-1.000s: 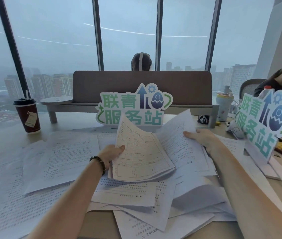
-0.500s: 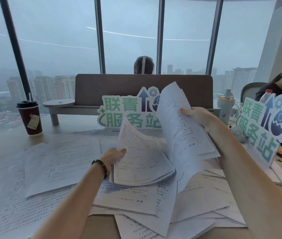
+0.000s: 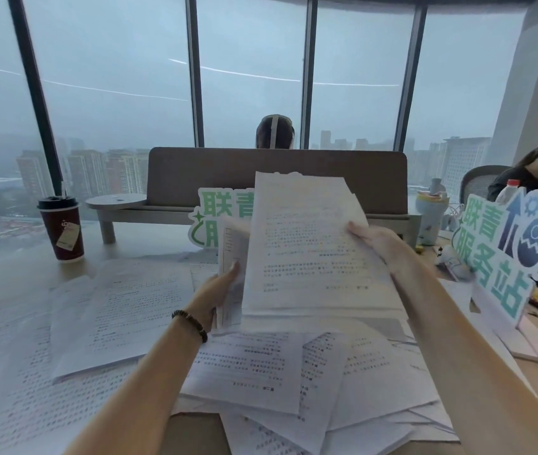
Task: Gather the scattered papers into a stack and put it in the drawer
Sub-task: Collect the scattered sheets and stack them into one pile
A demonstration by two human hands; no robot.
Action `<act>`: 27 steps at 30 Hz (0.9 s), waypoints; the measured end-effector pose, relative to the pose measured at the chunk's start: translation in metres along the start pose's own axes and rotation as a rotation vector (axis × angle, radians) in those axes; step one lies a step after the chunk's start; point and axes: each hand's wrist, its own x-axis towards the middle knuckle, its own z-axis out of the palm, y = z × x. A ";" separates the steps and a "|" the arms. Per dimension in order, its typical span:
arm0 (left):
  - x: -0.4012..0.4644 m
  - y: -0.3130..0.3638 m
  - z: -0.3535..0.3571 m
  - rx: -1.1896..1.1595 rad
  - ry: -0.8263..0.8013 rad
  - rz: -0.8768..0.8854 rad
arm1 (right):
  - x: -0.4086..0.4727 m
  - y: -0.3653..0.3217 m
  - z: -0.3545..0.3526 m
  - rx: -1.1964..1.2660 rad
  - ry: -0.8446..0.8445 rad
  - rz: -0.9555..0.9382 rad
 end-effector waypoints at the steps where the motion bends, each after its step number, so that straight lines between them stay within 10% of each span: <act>1: 0.001 0.002 0.000 0.009 -0.022 0.015 | 0.001 0.009 0.001 -0.076 0.036 0.004; 15: -0.016 0.003 0.012 -0.123 -0.209 0.055 | -0.005 0.076 0.025 0.009 -0.120 0.231; 27: -0.023 0.026 0.016 -0.202 -0.139 0.208 | -0.027 0.035 0.033 -0.164 0.024 -0.219</act>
